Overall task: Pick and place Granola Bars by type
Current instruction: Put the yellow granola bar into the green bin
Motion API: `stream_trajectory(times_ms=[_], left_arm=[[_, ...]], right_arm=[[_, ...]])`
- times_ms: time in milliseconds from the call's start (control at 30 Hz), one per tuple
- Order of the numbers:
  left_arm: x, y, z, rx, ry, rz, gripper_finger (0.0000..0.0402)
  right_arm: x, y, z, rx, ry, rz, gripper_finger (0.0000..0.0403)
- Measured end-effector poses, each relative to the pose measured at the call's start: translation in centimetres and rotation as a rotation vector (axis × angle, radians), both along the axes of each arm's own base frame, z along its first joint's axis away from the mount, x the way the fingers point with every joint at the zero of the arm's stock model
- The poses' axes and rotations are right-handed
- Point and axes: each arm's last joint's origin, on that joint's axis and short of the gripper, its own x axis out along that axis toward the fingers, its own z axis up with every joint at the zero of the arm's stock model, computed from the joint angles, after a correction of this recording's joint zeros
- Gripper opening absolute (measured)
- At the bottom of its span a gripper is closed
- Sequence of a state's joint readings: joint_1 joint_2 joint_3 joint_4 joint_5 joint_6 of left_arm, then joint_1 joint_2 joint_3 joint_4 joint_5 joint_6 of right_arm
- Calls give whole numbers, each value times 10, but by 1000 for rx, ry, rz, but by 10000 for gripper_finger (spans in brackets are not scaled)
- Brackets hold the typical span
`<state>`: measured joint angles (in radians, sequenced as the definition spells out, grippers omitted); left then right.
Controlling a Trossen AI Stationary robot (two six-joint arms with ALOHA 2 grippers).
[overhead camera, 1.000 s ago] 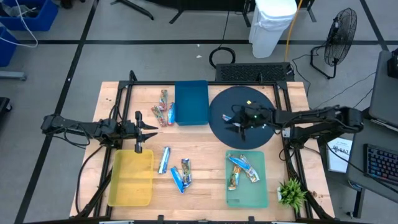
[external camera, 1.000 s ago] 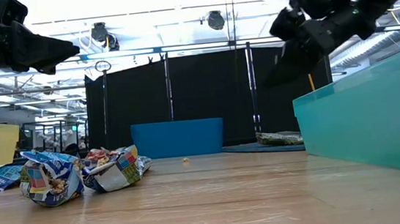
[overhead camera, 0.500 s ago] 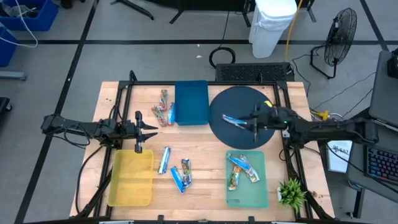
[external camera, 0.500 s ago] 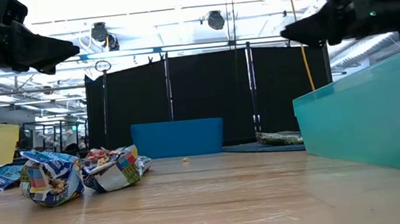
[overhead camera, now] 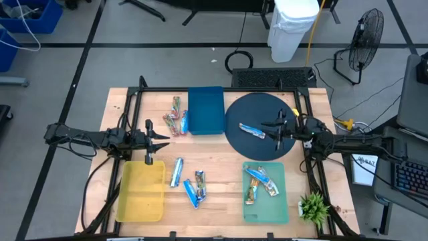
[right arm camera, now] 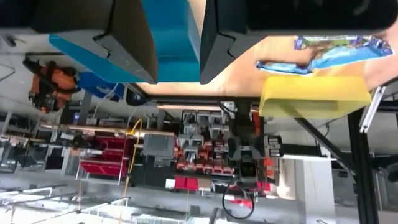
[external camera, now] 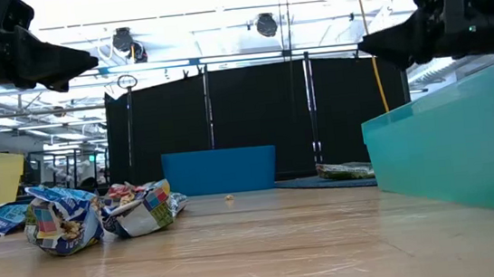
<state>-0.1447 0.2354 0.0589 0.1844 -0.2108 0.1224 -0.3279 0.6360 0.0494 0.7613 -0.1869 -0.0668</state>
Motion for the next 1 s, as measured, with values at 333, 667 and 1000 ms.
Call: stream_trajectory(times_ms=[333,667,1000], left_arm=[[0,0,0,0,0,0,102],[0,0,0,0,0,0,102],[0,0,0,0,0,0,102]], right_arm=[[0,0,1,-53,-1,-7,110],[-1,0,5,-69,-46,-12,110],[0,0,3,-66,-31,-16,110]])
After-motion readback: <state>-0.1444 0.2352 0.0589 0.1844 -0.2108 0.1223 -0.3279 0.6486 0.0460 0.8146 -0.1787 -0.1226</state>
